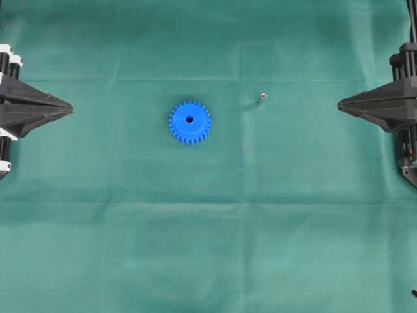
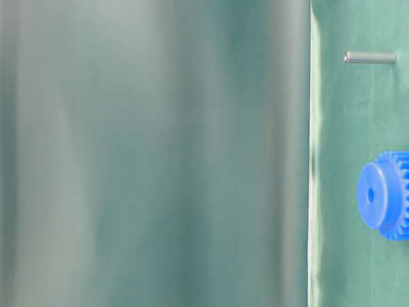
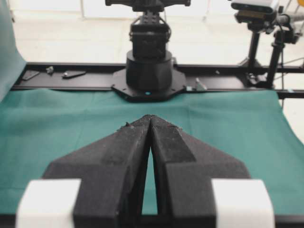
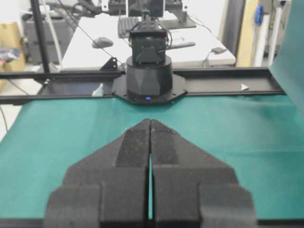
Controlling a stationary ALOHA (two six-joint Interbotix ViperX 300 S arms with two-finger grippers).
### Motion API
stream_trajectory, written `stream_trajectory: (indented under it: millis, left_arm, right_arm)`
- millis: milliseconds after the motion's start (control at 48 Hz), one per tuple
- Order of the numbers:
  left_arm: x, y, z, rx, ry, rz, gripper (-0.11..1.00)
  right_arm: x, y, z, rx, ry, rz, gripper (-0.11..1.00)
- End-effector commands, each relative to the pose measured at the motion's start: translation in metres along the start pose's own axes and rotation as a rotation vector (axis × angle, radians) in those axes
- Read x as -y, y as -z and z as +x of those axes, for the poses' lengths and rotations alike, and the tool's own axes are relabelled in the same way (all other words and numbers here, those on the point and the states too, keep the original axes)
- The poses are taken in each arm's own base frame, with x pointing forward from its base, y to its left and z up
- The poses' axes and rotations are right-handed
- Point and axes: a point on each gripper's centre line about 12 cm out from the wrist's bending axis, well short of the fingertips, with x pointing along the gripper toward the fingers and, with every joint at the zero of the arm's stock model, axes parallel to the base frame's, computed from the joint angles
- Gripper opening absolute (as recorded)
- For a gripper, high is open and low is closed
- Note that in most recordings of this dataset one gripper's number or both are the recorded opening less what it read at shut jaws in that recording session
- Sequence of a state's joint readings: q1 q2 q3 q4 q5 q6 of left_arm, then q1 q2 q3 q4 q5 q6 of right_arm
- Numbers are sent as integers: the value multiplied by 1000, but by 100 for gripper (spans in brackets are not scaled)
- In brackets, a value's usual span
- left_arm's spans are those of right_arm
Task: Insert the shaft placed at a random location into the center hole of the medium gear at another random location.
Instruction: 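Move the right gripper left toward the silver shaft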
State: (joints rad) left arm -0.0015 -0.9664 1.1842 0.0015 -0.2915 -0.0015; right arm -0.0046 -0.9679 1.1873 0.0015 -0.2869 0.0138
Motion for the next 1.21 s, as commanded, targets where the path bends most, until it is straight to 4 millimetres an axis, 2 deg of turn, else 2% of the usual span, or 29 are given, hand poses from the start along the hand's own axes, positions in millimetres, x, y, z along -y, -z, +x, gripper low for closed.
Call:
stream_trajectory:
  millis: [0,125,250,521,583,687,791,874,916,999,1187]
  left_arm:
    - [-1,-10,5,0,-1,9,0]
    - [-1,-9,4,-21,-2,3,0]
    - [-1,-9,4,-21,-2,1,0]
    - [-2,-9,3,-22,-6,3,0]
    - [-3,-9,3,-22,-14,4,0]
    - [-6,-9,3,-23,-28,3,0]
    - [-7,-8,3,-25,-33,3,0]
    - [-7,-8,3,-26,-33,3,0]
    - [-7,-7,3,-29,-33,3,0]
    - [-7,-6,3,-35,-33,3,0]
    - [-7,-7,3,-32,-33,3,0]
  right_arm:
    - [2,-10,4,23,11,-22,1]
    - [10,-6,9,-9,49,-17,1]
    - [21,6,17,-62,98,-11,1]
    - [41,43,37,-189,172,4,3]
    - [44,53,44,-221,180,3,12]
    - [52,74,55,-281,198,2,39]
    - [63,97,65,-351,229,11,71]
    - [71,111,72,-383,251,17,90]
    - [76,118,74,-398,263,19,91]
    - [82,133,77,-425,282,25,85]
    - [90,165,82,-488,301,41,87]
